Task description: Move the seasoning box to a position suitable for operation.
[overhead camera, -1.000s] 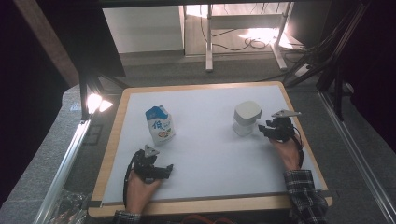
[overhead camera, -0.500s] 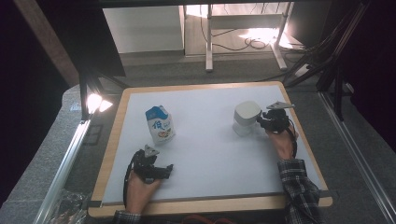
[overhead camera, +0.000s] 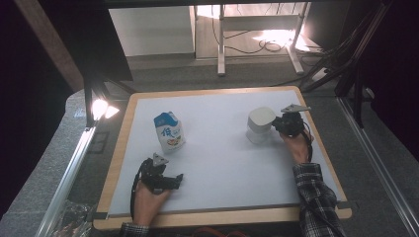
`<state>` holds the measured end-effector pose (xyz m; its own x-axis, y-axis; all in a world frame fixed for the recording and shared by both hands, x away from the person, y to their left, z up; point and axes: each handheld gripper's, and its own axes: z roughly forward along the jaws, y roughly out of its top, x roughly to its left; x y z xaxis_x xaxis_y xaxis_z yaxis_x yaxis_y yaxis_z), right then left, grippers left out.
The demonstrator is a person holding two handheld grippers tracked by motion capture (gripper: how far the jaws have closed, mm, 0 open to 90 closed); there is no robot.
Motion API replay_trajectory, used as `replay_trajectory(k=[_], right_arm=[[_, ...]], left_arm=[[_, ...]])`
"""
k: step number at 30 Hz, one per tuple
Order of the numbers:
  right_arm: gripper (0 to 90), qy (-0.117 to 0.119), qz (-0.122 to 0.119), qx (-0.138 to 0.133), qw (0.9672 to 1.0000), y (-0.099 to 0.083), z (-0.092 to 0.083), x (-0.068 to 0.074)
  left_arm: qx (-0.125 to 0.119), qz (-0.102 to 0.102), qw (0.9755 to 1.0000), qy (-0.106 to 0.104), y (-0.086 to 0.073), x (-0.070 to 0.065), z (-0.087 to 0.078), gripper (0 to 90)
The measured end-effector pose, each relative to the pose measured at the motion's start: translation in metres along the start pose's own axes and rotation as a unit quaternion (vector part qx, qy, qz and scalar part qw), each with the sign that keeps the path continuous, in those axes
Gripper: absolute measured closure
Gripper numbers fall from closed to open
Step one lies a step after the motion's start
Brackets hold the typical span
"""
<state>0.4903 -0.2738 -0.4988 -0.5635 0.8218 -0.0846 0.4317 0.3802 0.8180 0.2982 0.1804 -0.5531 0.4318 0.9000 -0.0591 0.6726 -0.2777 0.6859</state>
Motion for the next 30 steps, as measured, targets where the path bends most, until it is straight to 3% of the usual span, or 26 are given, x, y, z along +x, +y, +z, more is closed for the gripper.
replay_trajectory(k=[13,22,30], right_arm=[[81.6,-0.014,0.010,0.004,0.9998,-0.002,-0.005,0.012],[81.6,-0.028,0.019,0.014,0.9993,-0.005,-0.016,0.033],[81.5,-0.026,0.023,0.013,0.9993,-0.011,-0.024,0.049]], left_arm=[[0.000,0.000,1.0000,0.000,0.000,0.000,0.000,0.0],[0.000,0.000,1.0000,0.000,0.000,0.000,0.000,0.0],[-0.001,-0.002,1.0000,0.000,0.000,0.000,0.000,0.0]])
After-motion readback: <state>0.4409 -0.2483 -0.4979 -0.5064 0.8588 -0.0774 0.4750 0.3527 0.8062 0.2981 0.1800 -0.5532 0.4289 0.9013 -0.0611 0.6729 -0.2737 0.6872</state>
